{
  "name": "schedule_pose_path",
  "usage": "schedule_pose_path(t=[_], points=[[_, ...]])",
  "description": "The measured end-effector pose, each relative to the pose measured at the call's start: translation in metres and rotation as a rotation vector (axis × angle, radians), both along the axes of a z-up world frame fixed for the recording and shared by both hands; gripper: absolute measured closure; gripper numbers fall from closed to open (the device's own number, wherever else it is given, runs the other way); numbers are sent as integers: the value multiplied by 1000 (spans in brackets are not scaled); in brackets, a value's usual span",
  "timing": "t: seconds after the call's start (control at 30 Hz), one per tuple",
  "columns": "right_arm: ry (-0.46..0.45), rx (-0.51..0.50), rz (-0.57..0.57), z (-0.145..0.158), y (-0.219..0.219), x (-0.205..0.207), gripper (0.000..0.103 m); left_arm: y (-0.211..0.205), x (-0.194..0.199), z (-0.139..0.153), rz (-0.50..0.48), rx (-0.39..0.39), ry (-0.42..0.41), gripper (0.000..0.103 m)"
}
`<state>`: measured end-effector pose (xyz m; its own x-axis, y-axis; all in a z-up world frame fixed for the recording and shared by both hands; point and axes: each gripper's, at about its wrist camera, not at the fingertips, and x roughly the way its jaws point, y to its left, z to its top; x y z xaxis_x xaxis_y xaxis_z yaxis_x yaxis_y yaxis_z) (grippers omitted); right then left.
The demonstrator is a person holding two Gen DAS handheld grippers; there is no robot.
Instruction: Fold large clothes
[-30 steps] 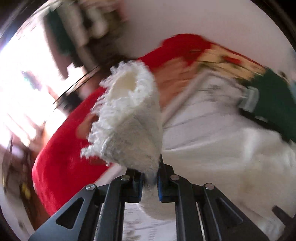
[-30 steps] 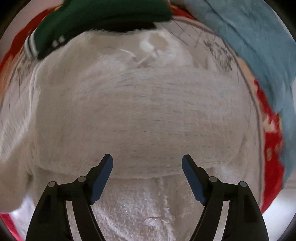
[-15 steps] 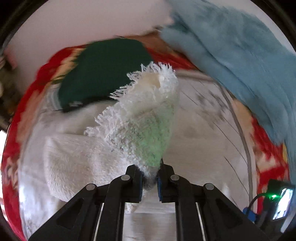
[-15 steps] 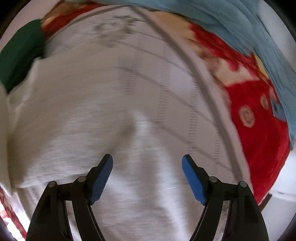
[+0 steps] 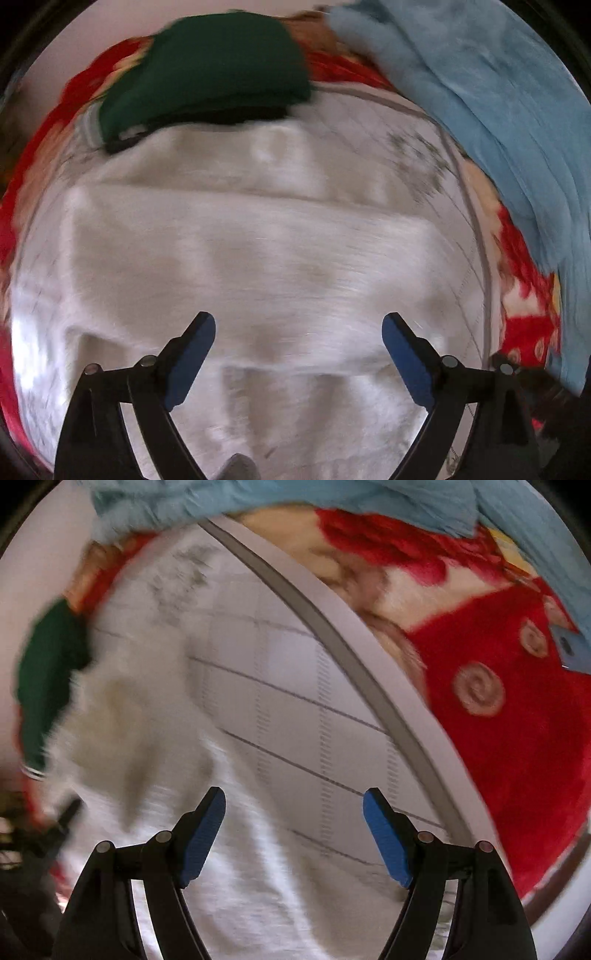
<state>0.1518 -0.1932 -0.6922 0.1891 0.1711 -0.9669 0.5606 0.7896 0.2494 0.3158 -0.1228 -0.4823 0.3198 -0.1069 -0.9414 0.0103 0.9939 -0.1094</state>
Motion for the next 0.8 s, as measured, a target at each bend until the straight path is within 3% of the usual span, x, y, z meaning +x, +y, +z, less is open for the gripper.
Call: schedule_pose_path(t=[0.17, 0.23, 0.3, 0.33, 0.37, 0.43, 0.5, 0.53, 0.63, 0.7, 0.8], points=[[-84, 239, 81, 3, 27, 49, 24, 77, -3, 4, 148, 172, -29, 11], [-61, 316, 137, -12, 50, 73, 24, 96, -1, -9, 166, 258, -8, 11], [-19, 355, 192, -30, 68, 94, 28, 113, 0, -18, 196, 293, 11, 11], [-23, 360, 220, -36, 74, 103, 59, 119, 0, -19, 208, 299, 11, 11], [-19, 303, 260, -42, 79, 115, 91, 122, 0, -20, 214, 307, 9, 11], [23, 134, 277, -50, 81, 129, 92, 120, -1, -22, 212, 313, 5, 11], [82, 179, 252, -65, 69, 139, 91, 116, -4, -20, 197, 300, 27, 11], [97, 213, 258, -65, 67, 140, 85, 112, -7, -21, 188, 289, 37, 11], [64, 237, 326, -23, 55, 116, 54, 105, -30, -17, 143, 275, 76, 11], [91, 193, 340, 2, 46, 82, 54, 96, -47, -23, 108, 282, 109, 11], [145, 248, 351, 13, 46, 28, 54, 85, -83, -40, 46, 339, 171, 11]])
